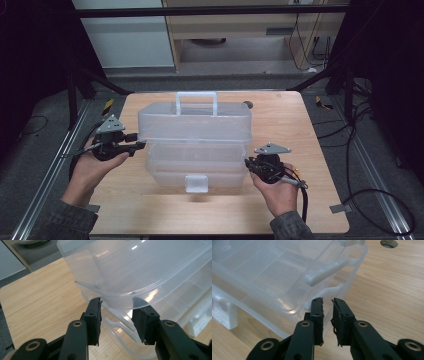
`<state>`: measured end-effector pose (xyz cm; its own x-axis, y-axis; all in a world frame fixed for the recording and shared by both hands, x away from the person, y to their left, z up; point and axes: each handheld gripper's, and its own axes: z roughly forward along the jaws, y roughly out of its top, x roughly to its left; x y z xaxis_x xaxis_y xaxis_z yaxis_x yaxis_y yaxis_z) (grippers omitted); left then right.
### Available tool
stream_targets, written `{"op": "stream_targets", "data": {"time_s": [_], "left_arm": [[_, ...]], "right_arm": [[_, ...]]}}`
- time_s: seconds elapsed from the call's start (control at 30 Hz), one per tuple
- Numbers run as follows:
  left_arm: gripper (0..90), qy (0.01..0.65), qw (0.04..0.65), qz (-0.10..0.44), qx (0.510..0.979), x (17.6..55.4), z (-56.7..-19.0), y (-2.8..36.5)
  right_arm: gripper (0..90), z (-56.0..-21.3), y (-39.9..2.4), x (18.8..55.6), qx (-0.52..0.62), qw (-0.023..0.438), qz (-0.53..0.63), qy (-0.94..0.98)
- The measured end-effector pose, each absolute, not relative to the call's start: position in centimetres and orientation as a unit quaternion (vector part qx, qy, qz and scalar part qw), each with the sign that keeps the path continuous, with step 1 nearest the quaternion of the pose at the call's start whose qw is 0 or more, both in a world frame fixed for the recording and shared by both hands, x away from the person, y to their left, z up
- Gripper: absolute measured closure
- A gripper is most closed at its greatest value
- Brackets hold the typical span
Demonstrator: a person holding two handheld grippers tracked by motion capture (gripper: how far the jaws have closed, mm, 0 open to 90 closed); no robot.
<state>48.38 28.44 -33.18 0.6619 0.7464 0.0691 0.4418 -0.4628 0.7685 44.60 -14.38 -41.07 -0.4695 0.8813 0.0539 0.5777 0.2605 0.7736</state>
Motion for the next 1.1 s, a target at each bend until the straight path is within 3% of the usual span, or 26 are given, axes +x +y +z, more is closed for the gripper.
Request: {"op": "stream_targets", "data": {"time_s": [0.67,1.1], "left_arm": [[63.5,0.375,0.393,0.224,0.809,50.0,-32.9,28.0],[64.0,0.390,0.430,0.263,0.771,50.6,-33.4,27.7]], "right_arm": [[78.4,-41.0,-14.5,44.6,0.476,0.196,0.380,0.769],[78.2,-41.1,-14.6,44.6,0.478,0.191,0.383,0.767]]}}
